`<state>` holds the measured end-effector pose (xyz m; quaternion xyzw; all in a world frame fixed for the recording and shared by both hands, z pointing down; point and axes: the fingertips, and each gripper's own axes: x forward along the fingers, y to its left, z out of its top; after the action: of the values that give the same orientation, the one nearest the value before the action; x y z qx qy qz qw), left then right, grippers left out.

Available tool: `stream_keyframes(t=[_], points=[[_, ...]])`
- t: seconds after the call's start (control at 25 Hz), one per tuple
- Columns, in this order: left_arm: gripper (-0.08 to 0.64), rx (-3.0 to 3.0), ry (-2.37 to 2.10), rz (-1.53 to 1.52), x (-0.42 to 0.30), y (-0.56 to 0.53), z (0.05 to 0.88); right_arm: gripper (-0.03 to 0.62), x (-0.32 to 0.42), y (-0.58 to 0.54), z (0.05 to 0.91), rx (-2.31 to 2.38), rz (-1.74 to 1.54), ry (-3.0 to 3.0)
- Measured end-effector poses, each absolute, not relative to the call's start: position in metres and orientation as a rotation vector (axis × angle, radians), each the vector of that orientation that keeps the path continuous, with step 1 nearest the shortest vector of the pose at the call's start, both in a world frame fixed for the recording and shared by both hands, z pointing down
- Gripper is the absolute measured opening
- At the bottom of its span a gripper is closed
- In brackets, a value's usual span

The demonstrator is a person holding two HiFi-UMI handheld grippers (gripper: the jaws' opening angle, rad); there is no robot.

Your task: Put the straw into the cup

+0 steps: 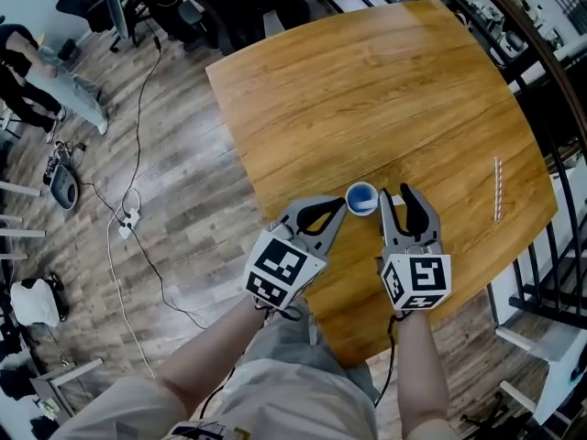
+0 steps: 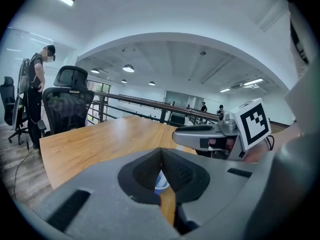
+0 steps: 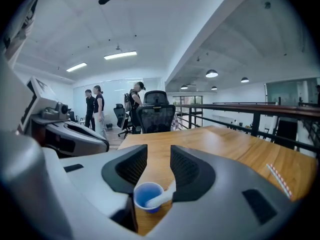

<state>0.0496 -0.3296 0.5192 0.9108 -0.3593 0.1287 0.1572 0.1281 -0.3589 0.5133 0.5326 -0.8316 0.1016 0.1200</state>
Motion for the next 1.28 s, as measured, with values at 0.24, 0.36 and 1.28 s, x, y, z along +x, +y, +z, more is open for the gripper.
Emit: stream_keyframes(t=[0.24, 0.36, 1.28], points=[[0.014, 2.682, -1.055, 0.293, 0.050, -0.308, 0.444, 0.132, 0.125, -0.337, 0.445, 1.574, 0.196, -2.457], [0.014, 2.705, -1.057, 0.238, 0.045, -0.298, 0.407, 0.127, 0.117, -0.320, 0.406, 1.584, 0.131, -2.489], [0.014, 2.993, -1.111, 0.071, 0.040, -0.214, 0.281, 0.035, 0.133, -0.170, 0.284, 1.682, 0.038, -2.686]])
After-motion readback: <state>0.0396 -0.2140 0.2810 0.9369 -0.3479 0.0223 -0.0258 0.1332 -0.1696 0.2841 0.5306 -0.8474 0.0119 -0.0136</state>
